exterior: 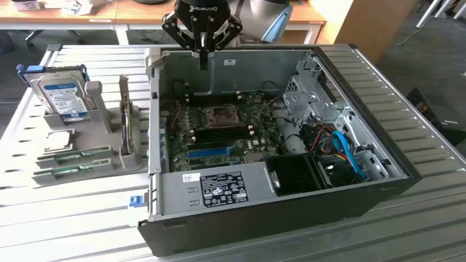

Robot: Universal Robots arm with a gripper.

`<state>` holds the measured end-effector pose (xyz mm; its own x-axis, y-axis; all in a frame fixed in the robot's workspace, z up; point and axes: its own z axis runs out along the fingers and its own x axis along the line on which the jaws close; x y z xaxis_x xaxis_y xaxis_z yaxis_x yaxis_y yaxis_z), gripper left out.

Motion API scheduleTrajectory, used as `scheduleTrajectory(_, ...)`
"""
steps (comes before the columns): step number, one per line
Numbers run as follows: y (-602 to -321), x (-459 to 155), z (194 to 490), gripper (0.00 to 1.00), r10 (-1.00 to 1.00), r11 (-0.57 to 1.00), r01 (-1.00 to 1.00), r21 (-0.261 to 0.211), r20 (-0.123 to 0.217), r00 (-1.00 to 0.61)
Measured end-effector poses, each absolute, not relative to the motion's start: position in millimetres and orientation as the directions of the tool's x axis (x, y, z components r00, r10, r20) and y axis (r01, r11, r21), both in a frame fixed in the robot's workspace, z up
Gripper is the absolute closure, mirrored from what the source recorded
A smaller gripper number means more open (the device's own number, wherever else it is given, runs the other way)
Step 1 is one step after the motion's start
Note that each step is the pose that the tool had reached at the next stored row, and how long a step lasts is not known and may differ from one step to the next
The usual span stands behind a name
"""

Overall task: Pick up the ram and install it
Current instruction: 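Reach for the ram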

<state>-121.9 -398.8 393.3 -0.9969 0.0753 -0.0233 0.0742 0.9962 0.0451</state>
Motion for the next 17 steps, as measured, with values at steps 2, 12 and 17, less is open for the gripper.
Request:
scheduleTrajectory(2, -398.9, -121.9, 393.3, 0.89, 0.075, 0.996, 0.074, 0.045, -0.023, -0.997)
scheduleTrajectory(12, -398.9, -121.9, 393.3, 0.89, 0.075, 0.996, 0.074, 0.045, -0.023, -0.997)
scheduleTrajectory(17, -398.9, -126.6, 393.2, 0.89, 0.075, 0.996, 0.074, 0.045, -0.023, -0.997)
